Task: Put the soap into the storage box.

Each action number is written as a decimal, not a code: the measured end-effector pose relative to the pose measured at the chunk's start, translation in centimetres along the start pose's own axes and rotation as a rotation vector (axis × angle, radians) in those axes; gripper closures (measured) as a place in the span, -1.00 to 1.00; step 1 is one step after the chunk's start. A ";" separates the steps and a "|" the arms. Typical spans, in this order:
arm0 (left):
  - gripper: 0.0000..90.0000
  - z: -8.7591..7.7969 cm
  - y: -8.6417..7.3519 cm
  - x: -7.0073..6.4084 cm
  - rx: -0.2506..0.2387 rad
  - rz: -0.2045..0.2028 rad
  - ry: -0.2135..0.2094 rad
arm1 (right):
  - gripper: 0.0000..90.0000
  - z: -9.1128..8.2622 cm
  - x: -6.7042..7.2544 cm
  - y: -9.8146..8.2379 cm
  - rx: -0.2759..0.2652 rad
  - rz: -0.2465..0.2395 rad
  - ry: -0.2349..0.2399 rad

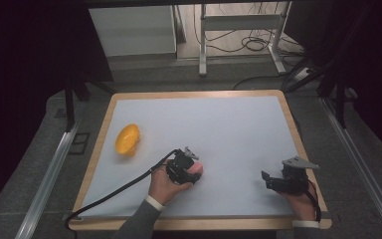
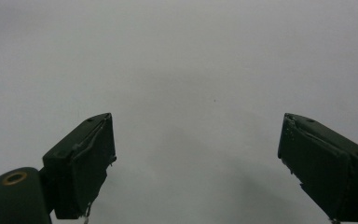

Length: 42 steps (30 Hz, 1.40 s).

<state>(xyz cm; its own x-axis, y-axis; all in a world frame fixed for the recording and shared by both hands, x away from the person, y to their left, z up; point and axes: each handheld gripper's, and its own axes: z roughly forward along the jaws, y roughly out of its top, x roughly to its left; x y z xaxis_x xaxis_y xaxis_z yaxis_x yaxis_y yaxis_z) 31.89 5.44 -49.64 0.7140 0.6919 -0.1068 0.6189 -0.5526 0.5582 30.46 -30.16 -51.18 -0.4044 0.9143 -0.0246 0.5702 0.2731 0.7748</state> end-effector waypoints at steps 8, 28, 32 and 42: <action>0.33 -0.5 0.1 0.4 -0.022 -0.004 0.005 | -0.76 0.0 0.0 0.0 -0.001 0.002 -0.002; 0.33 -3.0 -0.9 2.8 -0.063 -0.061 0.041 | -0.76 0.1 0.0 -0.1 0.007 0.002 -0.004; 0.33 -3.3 -1.0 3.1 -0.065 -0.061 0.050 | -0.76 0.1 0.0 -0.1 0.006 0.001 -0.004; 0.33 -4.8 -1.2 3.9 -0.093 -0.073 0.081 | -0.76 0.2 0.0 -0.1 0.008 -0.001 -0.003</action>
<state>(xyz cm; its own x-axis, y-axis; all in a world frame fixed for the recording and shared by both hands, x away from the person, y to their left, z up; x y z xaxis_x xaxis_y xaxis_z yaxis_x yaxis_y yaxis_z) 32.42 11.01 -46.78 0.6374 0.7658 -0.0854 0.6326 -0.4567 0.6255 30.53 -30.15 -51.38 -0.4028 0.9149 -0.0268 0.5760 0.2761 0.7694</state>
